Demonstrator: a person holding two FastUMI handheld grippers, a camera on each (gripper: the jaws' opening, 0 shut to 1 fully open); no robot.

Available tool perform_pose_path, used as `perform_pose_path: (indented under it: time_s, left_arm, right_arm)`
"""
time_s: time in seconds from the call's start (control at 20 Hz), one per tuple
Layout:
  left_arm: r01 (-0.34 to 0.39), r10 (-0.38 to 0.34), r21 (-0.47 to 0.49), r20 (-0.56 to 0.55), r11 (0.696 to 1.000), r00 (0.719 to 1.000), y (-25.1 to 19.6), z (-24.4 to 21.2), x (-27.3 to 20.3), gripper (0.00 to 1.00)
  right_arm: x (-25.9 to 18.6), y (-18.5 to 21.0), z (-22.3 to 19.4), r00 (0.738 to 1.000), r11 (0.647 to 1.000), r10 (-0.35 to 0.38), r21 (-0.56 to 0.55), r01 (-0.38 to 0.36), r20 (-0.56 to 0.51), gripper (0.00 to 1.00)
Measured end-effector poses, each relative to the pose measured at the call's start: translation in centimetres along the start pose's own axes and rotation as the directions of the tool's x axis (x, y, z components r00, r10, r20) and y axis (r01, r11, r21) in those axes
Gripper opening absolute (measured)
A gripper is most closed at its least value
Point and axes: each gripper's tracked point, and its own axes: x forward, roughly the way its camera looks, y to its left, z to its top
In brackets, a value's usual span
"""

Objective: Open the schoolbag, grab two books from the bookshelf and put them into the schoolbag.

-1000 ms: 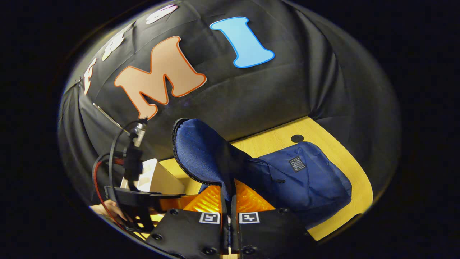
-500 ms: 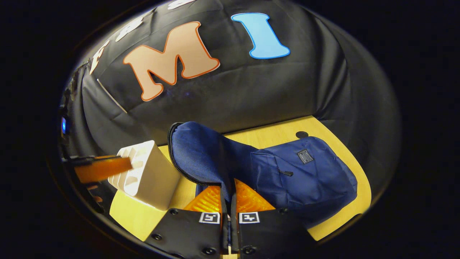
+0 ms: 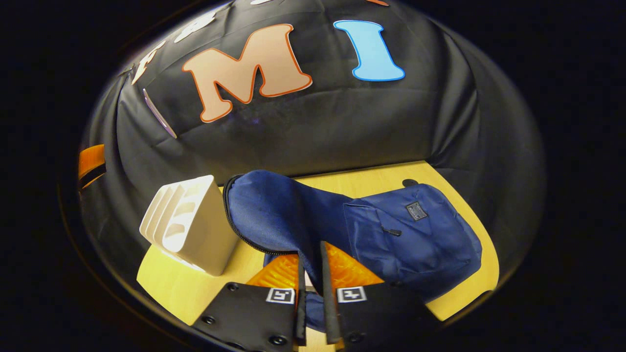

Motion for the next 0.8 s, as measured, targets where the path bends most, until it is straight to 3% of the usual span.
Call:
perform_pose_path:
  time_s: [0.25, 0.8]
  left_arm:
    - [-0.056, 0.057, -0.008, 0.032, 0.998, 0.998, 3.0, 0.3, -2.8, 0.96]
    - [-0.077, 0.077, -0.094, 0.001, 0.993, 0.997, 4.9, -4.6, -8.0, 0.95]
  right_arm:
    - [-2.5, 2.4, -1.5, 0.999, 0.999, 0.043, -0.032, -0.043, 0.002, 1.00]
    - [-11.9, 8.3, 2.3, 0.978, 0.992, 0.079, -0.116, -0.057, 0.192, 1.00]
